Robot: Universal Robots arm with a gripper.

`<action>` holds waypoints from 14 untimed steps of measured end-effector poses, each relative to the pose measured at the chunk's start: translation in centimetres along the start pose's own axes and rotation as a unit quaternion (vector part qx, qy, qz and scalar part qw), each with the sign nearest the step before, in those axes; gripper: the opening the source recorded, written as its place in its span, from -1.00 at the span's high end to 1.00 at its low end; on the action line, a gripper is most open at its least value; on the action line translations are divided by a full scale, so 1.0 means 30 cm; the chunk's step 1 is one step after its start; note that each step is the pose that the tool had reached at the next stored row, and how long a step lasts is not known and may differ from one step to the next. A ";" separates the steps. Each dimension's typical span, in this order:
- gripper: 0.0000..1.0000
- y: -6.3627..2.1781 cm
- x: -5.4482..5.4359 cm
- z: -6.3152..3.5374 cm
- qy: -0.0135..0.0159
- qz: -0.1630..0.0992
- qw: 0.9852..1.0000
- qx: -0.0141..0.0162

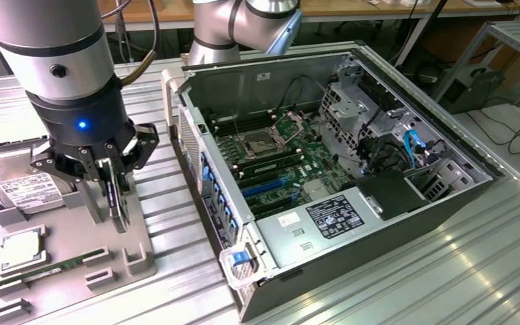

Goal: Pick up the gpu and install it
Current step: 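Pick up the gpu and move the gpu toward the slot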

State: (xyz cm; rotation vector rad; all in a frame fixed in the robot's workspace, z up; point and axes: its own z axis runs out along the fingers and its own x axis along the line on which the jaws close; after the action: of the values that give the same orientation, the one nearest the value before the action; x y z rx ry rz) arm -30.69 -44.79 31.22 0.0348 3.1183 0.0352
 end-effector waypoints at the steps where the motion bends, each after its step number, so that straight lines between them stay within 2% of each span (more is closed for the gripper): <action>1: 0.44 0.000 0.000 -0.001 0.000 0.000 1.000 0.000; 14: 0.44 0.001 -0.001 -0.040 0.000 0.000 1.000 0.000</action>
State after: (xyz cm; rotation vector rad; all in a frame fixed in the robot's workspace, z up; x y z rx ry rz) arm -30.69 -44.79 32.43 0.0348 3.1184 0.0352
